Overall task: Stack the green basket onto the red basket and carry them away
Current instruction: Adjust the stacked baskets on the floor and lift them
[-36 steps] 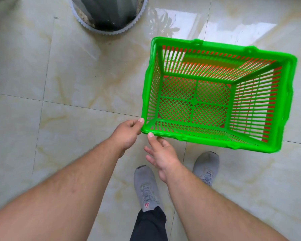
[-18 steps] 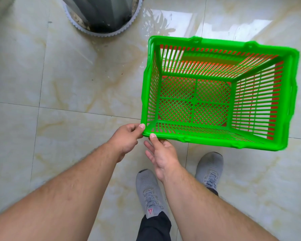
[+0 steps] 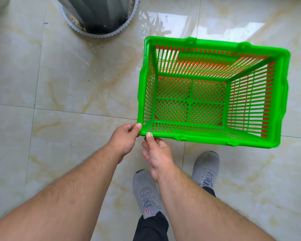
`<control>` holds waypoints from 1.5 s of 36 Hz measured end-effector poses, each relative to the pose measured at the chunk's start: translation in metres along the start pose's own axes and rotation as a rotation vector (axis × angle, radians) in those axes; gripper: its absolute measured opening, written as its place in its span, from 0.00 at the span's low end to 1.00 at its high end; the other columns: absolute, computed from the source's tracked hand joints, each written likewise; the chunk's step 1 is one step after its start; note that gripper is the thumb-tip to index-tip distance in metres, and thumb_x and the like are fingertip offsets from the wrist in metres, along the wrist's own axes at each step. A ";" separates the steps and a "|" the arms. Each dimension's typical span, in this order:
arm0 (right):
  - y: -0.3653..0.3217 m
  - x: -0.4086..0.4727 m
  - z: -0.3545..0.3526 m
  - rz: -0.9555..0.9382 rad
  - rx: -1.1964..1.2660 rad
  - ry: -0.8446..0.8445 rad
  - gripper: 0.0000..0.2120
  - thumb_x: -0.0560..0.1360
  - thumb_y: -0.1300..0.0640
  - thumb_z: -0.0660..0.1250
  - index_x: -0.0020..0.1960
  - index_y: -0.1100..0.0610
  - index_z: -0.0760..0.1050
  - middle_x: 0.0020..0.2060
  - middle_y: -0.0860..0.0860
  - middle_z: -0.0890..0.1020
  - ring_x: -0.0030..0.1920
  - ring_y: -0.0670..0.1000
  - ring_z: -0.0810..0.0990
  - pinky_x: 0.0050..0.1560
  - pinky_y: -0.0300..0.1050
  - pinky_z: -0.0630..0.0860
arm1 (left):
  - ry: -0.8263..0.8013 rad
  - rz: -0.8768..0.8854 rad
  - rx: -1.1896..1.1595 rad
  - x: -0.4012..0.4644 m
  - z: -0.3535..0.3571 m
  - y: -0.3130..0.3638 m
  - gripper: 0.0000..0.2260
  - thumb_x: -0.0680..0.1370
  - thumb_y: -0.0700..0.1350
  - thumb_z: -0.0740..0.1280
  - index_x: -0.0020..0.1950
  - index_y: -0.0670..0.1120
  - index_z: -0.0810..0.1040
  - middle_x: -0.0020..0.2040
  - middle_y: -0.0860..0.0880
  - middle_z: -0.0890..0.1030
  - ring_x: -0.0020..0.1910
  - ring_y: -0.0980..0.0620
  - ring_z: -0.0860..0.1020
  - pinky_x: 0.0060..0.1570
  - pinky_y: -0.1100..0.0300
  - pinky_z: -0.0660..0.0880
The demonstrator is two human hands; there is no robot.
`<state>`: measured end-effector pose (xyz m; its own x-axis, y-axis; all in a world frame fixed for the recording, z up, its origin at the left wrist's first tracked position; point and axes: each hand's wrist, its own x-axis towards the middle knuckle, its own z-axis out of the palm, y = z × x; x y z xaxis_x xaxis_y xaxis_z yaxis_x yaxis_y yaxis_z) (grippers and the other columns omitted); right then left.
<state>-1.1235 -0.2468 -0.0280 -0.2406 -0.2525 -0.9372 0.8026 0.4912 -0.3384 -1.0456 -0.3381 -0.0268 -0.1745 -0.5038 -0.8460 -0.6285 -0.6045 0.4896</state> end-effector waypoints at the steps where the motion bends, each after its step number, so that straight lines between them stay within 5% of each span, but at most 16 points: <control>1: -0.002 -0.003 -0.002 0.007 -0.011 0.000 0.16 0.79 0.49 0.69 0.63 0.56 0.77 0.55 0.46 0.84 0.56 0.47 0.82 0.55 0.46 0.78 | -0.006 -0.003 0.010 -0.002 0.000 0.001 0.13 0.84 0.55 0.65 0.60 0.50 0.84 0.57 0.48 0.87 0.61 0.51 0.82 0.68 0.48 0.76; 6: -0.010 -0.023 -0.016 0.039 -0.092 0.054 0.30 0.77 0.45 0.71 0.72 0.60 0.71 0.63 0.51 0.82 0.53 0.44 0.83 0.46 0.40 0.77 | 0.035 -0.064 0.034 -0.023 -0.002 0.002 0.47 0.66 0.75 0.65 0.75 0.45 0.74 0.72 0.46 0.80 0.71 0.50 0.77 0.73 0.45 0.73; 10: -0.022 -0.045 -0.030 0.032 -0.128 0.071 0.22 0.77 0.45 0.71 0.65 0.57 0.76 0.55 0.49 0.84 0.53 0.45 0.83 0.49 0.42 0.78 | 0.073 -0.096 0.032 -0.051 -0.002 0.004 0.52 0.63 0.77 0.63 0.75 0.41 0.73 0.73 0.42 0.77 0.72 0.46 0.76 0.72 0.44 0.73; 14: -0.037 -0.066 -0.047 0.002 -0.154 0.068 0.15 0.77 0.45 0.71 0.56 0.54 0.79 0.51 0.49 0.84 0.54 0.48 0.84 0.52 0.46 0.78 | 0.093 -0.142 -0.010 -0.077 0.005 0.011 0.50 0.64 0.76 0.64 0.75 0.43 0.74 0.72 0.44 0.78 0.71 0.48 0.76 0.72 0.44 0.73; 18: -0.056 -0.087 -0.069 -0.052 -0.185 0.062 0.16 0.77 0.44 0.70 0.58 0.54 0.78 0.50 0.48 0.84 0.55 0.48 0.83 0.53 0.46 0.77 | 0.063 -0.141 -0.050 -0.106 0.026 0.028 0.20 0.79 0.65 0.66 0.54 0.48 0.78 0.61 0.46 0.82 0.66 0.47 0.79 0.71 0.43 0.74; 20: -0.064 -0.092 -0.077 -0.081 -0.221 0.056 0.14 0.77 0.44 0.69 0.55 0.53 0.78 0.48 0.47 0.83 0.53 0.48 0.83 0.53 0.46 0.77 | 0.061 -0.128 -0.066 -0.114 0.034 0.033 0.15 0.82 0.61 0.65 0.45 0.51 0.76 0.51 0.51 0.81 0.60 0.48 0.79 0.70 0.43 0.75; 31: -0.110 -0.108 -0.154 -0.165 -0.285 0.108 0.23 0.78 0.45 0.69 0.66 0.60 0.75 0.57 0.53 0.84 0.50 0.45 0.83 0.54 0.45 0.77 | -0.024 -0.092 -0.118 -0.146 0.114 0.049 0.14 0.82 0.60 0.65 0.43 0.53 0.76 0.49 0.55 0.80 0.59 0.50 0.79 0.71 0.43 0.74; 39: -0.136 -0.099 -0.225 -0.209 -0.370 0.164 0.21 0.77 0.44 0.70 0.61 0.58 0.78 0.54 0.52 0.85 0.50 0.47 0.84 0.49 0.43 0.77 | -0.035 -0.126 -0.132 -0.156 0.178 0.053 0.15 0.83 0.59 0.65 0.41 0.53 0.74 0.46 0.57 0.78 0.58 0.47 0.79 0.68 0.48 0.75; 43: -0.150 -0.094 -0.257 -0.224 -0.375 0.203 0.21 0.77 0.45 0.70 0.61 0.60 0.79 0.53 0.53 0.85 0.48 0.48 0.84 0.54 0.46 0.78 | -0.054 -0.138 -0.142 -0.156 0.208 0.051 0.17 0.82 0.59 0.65 0.38 0.53 0.70 0.39 0.54 0.71 0.51 0.50 0.71 0.54 0.52 0.70; 54: -0.190 -0.067 -0.326 -0.271 -0.432 0.246 0.11 0.77 0.45 0.71 0.45 0.52 0.79 0.46 0.53 0.85 0.48 0.51 0.83 0.59 0.55 0.79 | -0.051 -0.173 -0.202 -0.144 0.288 0.057 0.17 0.83 0.59 0.64 0.37 0.54 0.68 0.37 0.54 0.70 0.42 0.51 0.70 0.52 0.51 0.69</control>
<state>-1.4380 -0.0511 0.0716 -0.5684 -0.2408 -0.7867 0.4105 0.7457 -0.5248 -1.2750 -0.1225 0.0623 -0.1192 -0.3535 -0.9278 -0.4889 -0.7924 0.3648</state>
